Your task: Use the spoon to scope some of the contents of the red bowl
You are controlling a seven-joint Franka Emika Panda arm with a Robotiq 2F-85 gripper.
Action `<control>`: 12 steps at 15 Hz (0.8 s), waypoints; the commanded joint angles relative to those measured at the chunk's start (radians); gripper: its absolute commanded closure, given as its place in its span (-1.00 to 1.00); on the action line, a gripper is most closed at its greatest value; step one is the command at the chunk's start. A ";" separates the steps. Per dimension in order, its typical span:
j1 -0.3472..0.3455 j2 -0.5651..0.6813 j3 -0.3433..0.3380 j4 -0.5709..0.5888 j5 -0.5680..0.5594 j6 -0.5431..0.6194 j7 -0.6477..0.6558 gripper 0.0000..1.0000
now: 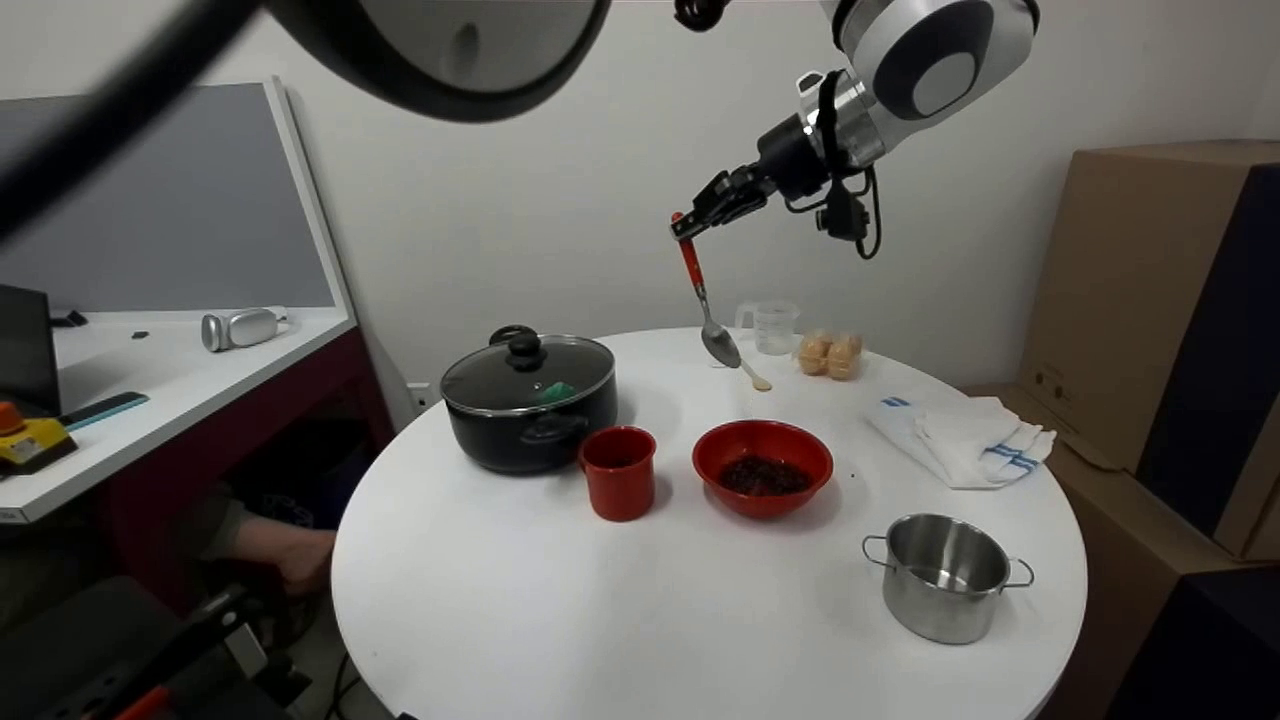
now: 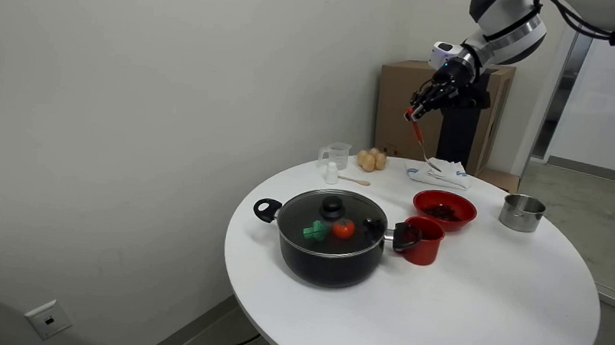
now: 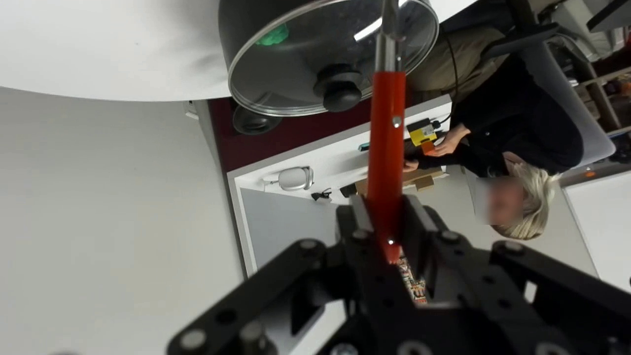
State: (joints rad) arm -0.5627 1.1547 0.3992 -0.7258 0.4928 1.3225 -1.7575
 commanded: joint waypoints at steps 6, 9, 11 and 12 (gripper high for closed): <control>-0.011 0.043 -0.015 0.086 -0.012 0.063 0.074 0.90; 0.070 0.030 -0.052 0.025 -0.049 0.242 0.167 0.90; 0.123 0.035 -0.074 -0.005 -0.077 0.329 0.222 0.90; 0.159 0.041 -0.087 -0.020 -0.096 0.372 0.246 0.90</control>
State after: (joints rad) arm -0.4944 1.1896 0.3540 -0.7177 0.4420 1.5869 -1.5946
